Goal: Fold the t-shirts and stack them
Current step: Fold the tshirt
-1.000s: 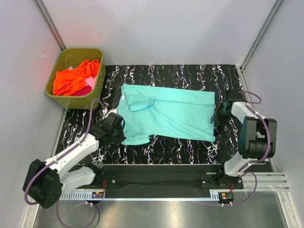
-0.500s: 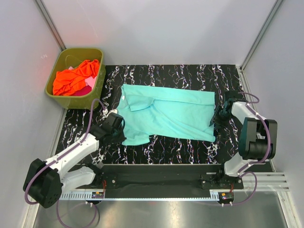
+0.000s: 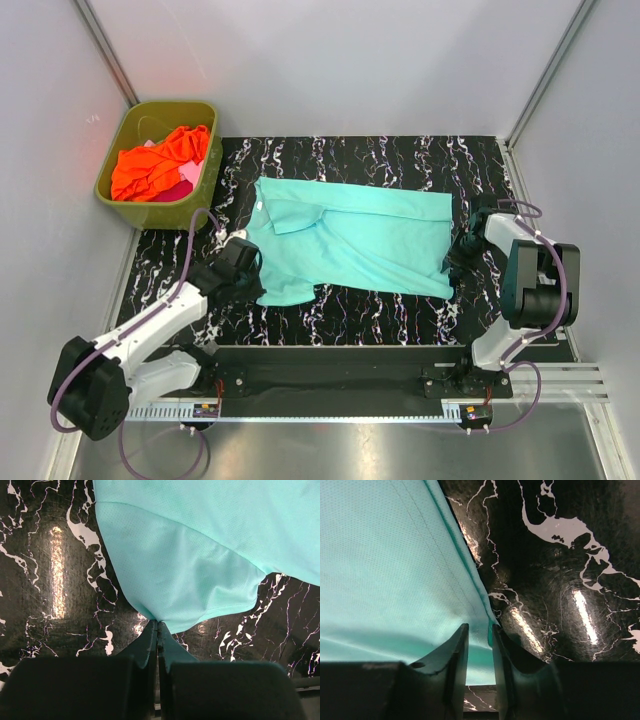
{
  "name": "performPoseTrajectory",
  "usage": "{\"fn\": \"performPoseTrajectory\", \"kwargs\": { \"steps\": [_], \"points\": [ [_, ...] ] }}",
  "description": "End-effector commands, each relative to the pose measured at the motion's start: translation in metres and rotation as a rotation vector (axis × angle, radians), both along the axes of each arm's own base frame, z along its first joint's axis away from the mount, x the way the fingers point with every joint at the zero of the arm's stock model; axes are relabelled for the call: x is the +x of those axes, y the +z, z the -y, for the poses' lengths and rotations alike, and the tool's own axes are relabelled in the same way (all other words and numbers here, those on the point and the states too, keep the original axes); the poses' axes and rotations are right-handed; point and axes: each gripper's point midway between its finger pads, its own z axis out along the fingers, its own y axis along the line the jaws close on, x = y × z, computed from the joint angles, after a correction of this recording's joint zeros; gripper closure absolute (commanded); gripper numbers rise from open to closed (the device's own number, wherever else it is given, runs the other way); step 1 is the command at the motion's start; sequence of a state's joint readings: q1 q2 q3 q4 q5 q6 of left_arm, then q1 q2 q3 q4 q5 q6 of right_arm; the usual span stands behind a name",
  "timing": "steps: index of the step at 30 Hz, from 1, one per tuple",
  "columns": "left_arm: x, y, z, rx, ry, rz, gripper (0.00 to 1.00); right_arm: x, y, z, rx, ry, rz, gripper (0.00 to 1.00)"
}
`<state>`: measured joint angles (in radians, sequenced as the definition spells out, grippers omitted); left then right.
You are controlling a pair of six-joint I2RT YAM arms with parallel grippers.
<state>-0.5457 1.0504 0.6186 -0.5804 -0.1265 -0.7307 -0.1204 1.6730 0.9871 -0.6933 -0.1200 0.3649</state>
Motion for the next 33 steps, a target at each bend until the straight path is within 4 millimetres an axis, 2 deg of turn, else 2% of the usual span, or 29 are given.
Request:
{"fn": "performPoseTrajectory", "kwargs": {
  "steps": [1, 3, 4, 5, 8, 13, 21, 28, 33],
  "points": [
    [0.004, 0.007, 0.007, -0.040, -0.008, 0.039, 1.00, 0.004, -0.001, 0.005, -0.027, -0.025, 0.003, 0.69],
    [0.003, 0.007, 0.006, -0.042, -0.003, 0.040, 1.00, 0.005, -0.003, 0.004, -0.021, -0.024, -0.003, 0.73],
    [0.003, 0.007, 0.005, -0.042, -0.002, 0.044, 1.00, 0.004, -0.005, 0.005, -0.023, -0.023, -0.008, 0.84],
    [0.003, 0.006, 0.005, -0.040, -0.002, 0.045, 1.00, 0.004, -0.005, 0.006, -0.029, -0.024, -0.008, 0.90],
    [0.001, 0.003, 0.001, -0.023, 0.002, 0.040, 1.00, 0.004, -0.003, 0.014, -0.070, -0.055, -0.007, 1.00],
    [0.004, 0.005, -0.023, 0.076, 0.075, 0.072, 1.00, 0.010, 0.003, 0.035, -0.165, -0.111, 0.002, 1.00],
    [0.006, 0.008, -0.043, 0.136, 0.159, 0.116, 1.00, 0.017, -0.002, 0.043, -0.198, -0.114, -0.028, 1.00],
    [0.003, 0.004, -0.041, 0.127, 0.154, 0.094, 1.00, 0.020, -0.005, 0.046, -0.202, -0.119, -0.039, 1.00],
    [0.001, 0.005, -0.029, 0.077, 0.111, 0.077, 1.00, 0.020, -0.002, 0.046, -0.201, -0.130, -0.032, 1.00]
  ]
}}
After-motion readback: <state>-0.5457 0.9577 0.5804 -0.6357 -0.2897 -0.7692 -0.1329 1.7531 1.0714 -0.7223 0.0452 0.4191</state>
